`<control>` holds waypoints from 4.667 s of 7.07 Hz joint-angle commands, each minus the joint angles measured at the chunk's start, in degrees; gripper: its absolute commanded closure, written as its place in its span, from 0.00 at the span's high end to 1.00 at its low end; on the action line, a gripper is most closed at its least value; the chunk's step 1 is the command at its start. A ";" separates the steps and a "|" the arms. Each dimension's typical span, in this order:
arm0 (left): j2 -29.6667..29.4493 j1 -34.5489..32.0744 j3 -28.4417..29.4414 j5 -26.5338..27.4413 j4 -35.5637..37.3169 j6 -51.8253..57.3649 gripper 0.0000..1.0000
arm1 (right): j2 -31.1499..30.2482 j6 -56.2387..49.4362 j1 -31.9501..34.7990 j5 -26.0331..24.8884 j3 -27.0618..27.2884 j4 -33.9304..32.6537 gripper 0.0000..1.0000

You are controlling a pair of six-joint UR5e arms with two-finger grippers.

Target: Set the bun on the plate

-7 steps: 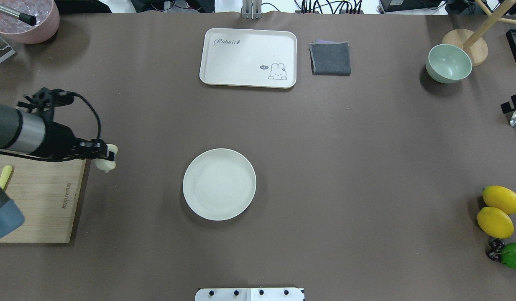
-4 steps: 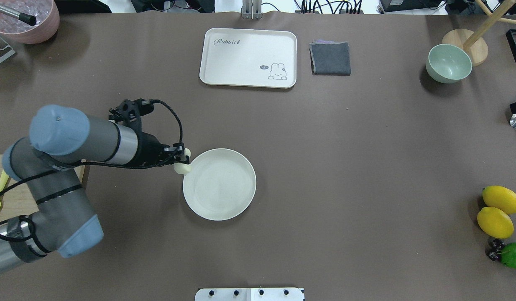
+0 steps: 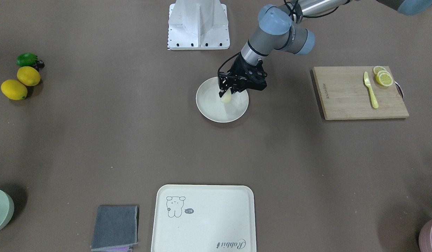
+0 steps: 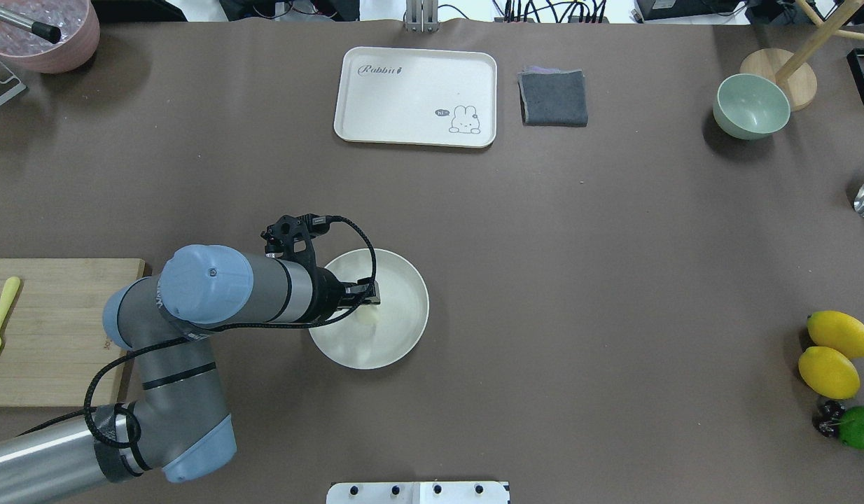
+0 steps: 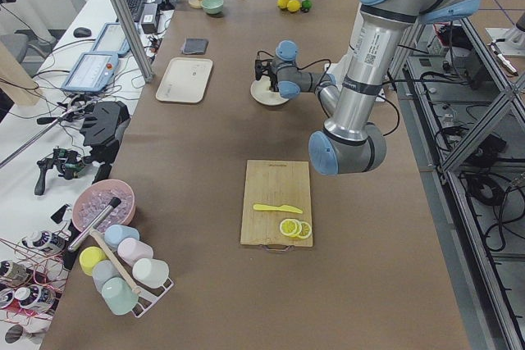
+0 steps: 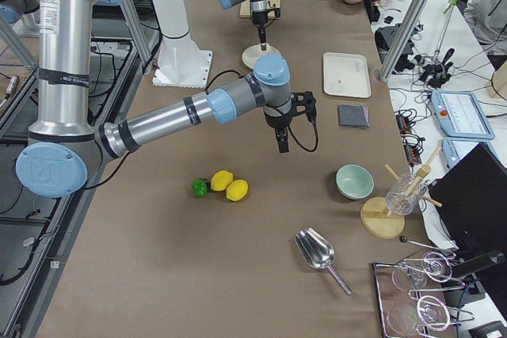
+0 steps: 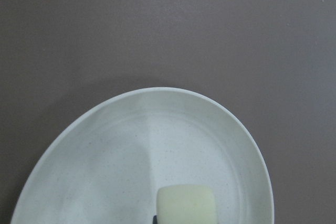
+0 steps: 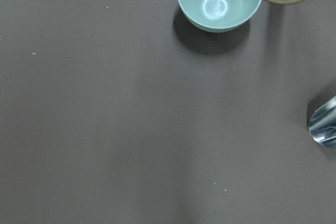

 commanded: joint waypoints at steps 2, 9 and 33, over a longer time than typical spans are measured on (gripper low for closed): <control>-0.27 -0.04 -1.63 -0.08 0.09 -0.07 0.98 | -1.15 -1.34 1.01 -0.06 0.01 0.11 1.00; 0.61 -29.52 -19.02 -18.44 49.64 35.12 0.98 | -10.64 -1.96 2.94 -1.20 -4.02 1.69 1.00; 31.37 -73.26 1.44 -34.53 31.90 97.84 0.98 | -1.07 -27.97 15.96 -5.07 -5.53 -25.02 1.00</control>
